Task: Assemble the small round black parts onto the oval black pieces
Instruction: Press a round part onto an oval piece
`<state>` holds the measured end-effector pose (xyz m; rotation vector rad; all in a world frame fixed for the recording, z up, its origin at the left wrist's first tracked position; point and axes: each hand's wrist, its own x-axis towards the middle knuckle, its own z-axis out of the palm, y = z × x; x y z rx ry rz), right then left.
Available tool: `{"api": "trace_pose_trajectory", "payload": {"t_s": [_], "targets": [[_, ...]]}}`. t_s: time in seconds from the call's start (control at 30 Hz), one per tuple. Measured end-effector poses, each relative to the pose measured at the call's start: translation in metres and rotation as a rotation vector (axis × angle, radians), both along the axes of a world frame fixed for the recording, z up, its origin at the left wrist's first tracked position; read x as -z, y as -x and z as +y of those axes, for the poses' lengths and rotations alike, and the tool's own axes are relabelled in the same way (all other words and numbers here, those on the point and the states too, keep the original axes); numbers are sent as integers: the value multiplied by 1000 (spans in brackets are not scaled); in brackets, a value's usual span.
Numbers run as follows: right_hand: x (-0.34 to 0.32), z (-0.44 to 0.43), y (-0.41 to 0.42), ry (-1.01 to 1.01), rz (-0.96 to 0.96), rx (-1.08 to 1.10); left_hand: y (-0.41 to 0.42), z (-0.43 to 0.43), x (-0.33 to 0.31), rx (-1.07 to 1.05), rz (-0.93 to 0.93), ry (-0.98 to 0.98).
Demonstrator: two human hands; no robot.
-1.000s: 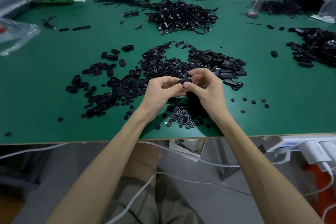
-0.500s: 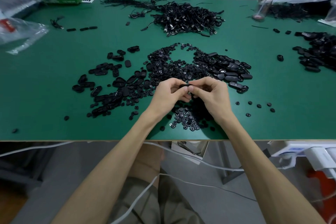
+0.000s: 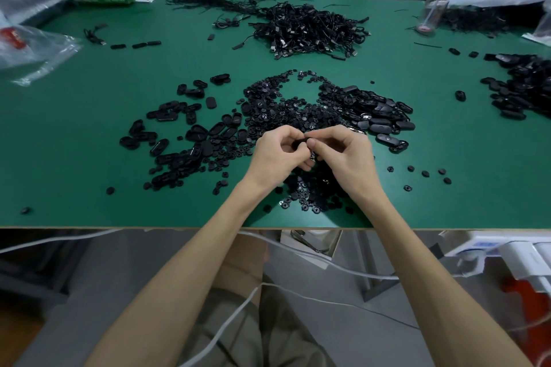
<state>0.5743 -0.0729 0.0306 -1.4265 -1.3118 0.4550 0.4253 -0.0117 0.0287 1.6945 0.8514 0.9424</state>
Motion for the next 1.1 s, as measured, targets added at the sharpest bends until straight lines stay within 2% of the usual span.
{"api": "trace_pose_trajectory", "payload": {"t_s": [0.3,0.47,0.73,0.83,0.97,1.03,1.1], "targets": [[0,0,2,6,-5,-21,2,-1,-2,-42,14,-58],[0,0,0,-32,29,-23,4,1,-4,-12,-106,56],[1,2,1,0,-12,16,4,4,1,-35,-132,44],[0,0,2,-32,33,87,1,2,0,-88,-92,-44],[-2,-1,-4,-96,107,318,10,4,-10,-248,-22,-153],[-1,0,-7,-98,201,407,24,12,-19,-315,79,-179],[1,0,-10,-60,274,419,45,27,-27,-390,270,-209]]}}
